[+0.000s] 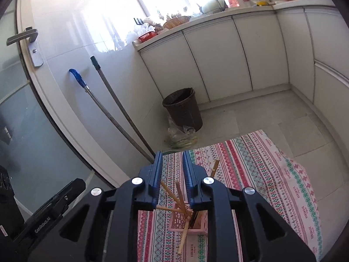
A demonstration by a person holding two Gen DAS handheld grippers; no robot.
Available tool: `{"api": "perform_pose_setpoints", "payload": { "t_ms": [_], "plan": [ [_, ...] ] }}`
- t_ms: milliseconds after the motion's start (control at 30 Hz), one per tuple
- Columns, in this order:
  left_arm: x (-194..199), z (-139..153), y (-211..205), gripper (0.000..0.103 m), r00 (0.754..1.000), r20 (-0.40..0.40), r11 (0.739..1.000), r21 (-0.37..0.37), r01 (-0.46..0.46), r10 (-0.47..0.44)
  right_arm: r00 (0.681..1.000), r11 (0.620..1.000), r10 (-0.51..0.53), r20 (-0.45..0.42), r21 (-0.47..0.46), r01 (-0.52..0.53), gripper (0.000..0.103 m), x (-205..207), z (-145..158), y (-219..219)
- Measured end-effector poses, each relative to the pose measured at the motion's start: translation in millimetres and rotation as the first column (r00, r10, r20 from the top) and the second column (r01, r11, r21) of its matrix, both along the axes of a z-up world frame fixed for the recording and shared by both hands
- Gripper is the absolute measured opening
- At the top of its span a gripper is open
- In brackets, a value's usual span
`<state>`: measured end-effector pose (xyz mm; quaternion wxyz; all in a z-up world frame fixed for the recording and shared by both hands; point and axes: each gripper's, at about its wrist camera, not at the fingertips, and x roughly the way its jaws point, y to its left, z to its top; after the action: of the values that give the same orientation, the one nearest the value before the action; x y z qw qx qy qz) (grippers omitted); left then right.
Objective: Organize utensils
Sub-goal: 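Carry both wooden chopsticks to the pink basket and lower them in, then open both grippers above the pink basket and lift away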
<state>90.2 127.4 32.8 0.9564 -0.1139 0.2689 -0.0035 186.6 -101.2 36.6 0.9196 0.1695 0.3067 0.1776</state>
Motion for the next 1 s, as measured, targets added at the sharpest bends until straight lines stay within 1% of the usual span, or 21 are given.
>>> {"api": "perform_pose_setpoints", "payload": {
  "t_ms": [100, 200, 267, 300, 333, 367, 400, 433, 467, 500, 533, 633, 800, 867, 933, 1000],
  "plan": [
    [-3.6, 3.4, -8.2, 0.031, 1.000, 0.009, 1.000, 0.021, 0.013, -0.013, 0.998, 0.997, 0.002, 0.068, -0.076, 0.003, 0.021, -18.9, 13.5, 5.5],
    [-10.0, 3.0, -18.9, 0.031, 1.000, 0.011, 0.998, 0.068, 0.017, -0.018, 0.991, 0.983, -0.003, 0.131, -0.181, 0.027, 0.023, -39.0, 19.9, 10.5],
    [-12.6, 1.0, -25.6, 0.033, 1.000, 0.012, 0.995, 0.094, 0.018, -0.019, 0.987, 0.973, -0.001, 0.159, -0.229, 0.038, 0.028, -50.1, 20.5, 12.4],
    [-13.9, -0.4, -28.8, 0.034, 1.000, 0.009, 0.995, 0.101, 0.019, -0.020, 0.986, 0.969, -0.001, 0.167, -0.245, 0.043, 0.034, -54.7, 20.3, 12.4],
    [-14.0, -1.4, -30.8, 0.035, 1.000, 0.006, 0.994, 0.105, 0.020, -0.021, 0.985, 0.965, 0.000, 0.174, -0.260, 0.046, 0.036, -59.1, 19.6, 12.0],
    [-15.7, -3.3, -33.6, 0.036, 1.000, 0.003, 0.994, 0.110, 0.022, -0.023, 0.984, 0.960, 0.003, 0.178, -0.277, 0.048, 0.037, -63.9, 17.6, 11.8],
    [-17.1, -5.3, -36.3, 0.039, 1.000, 0.001, 0.993, 0.115, 0.025, -0.025, 0.984, 0.955, 0.003, 0.179, -0.293, 0.050, 0.038, -66.7, 15.9, 12.3],
    [-19.6, -7.0, -38.5, 0.043, 1.000, 0.002, 0.993, 0.119, 0.027, -0.027, 0.984, 0.951, 0.001, 0.181, -0.305, 0.055, 0.044, -69.8, 13.6, 11.6],
    [-23.0, -9.4, -40.5, 0.045, 1.000, 0.005, 0.992, 0.122, 0.026, -0.027, 0.983, 0.946, -0.005, 0.181, -0.317, 0.063, 0.047, -72.5, 10.8, 10.4],
    [-26.7, -12.4, -42.5, 0.050, 1.000, 0.007, 0.992, 0.124, 0.023, -0.025, 0.984, 0.942, -0.013, 0.179, -0.328, 0.072, 0.051, -74.7, 7.5, 8.2],
    [-29.7, -15.3, -44.4, 0.054, 1.000, 0.009, 0.992, 0.126, 0.020, -0.021, 0.984, 0.938, -0.021, 0.175, -0.339, 0.080, 0.052, -76.1, 4.7, 5.7],
    [-35.7, -25.0, -51.5, 0.054, 1.000, 0.001, 0.990, 0.143, 0.017, -0.017, 0.987, 0.934, -0.048, 0.155, -0.343, 0.099, 0.056, -80.6, -2.7, -4.7],
    [-43.4, -35.4, -61.7, 0.054, 0.999, -0.010, 0.986, 0.162, 0.032, -0.031, 0.988, 0.928, -0.073, 0.139, -0.354, 0.118, 0.056, -90.7, -10.5, -18.3],
    [-46.7, -36.9, -64.8, 0.055, 0.999, -0.010, 0.985, 0.168, 0.037, -0.036, 0.988, 0.924, -0.079, 0.136, -0.361, 0.123, 0.058, -94.3, -13.4, -21.3],
    [-50.3, -38.8, -67.5, 0.060, 0.999, -0.010, 0.984, 0.171, 0.040, -0.039, 0.987, 0.921, -0.087, 0.138, -0.367, 0.133, 0.064, -99.1, -17.2, -25.6],
    [-52.9, -42.1, -70.5, 0.063, 0.999, -0.011, 0.983, 0.178, 0.046, -0.044, 0.986, 0.918, -0.092, 0.136, -0.373, 0.137, 0.066, -103.9, -21.4, -28.1]
  ]
}}
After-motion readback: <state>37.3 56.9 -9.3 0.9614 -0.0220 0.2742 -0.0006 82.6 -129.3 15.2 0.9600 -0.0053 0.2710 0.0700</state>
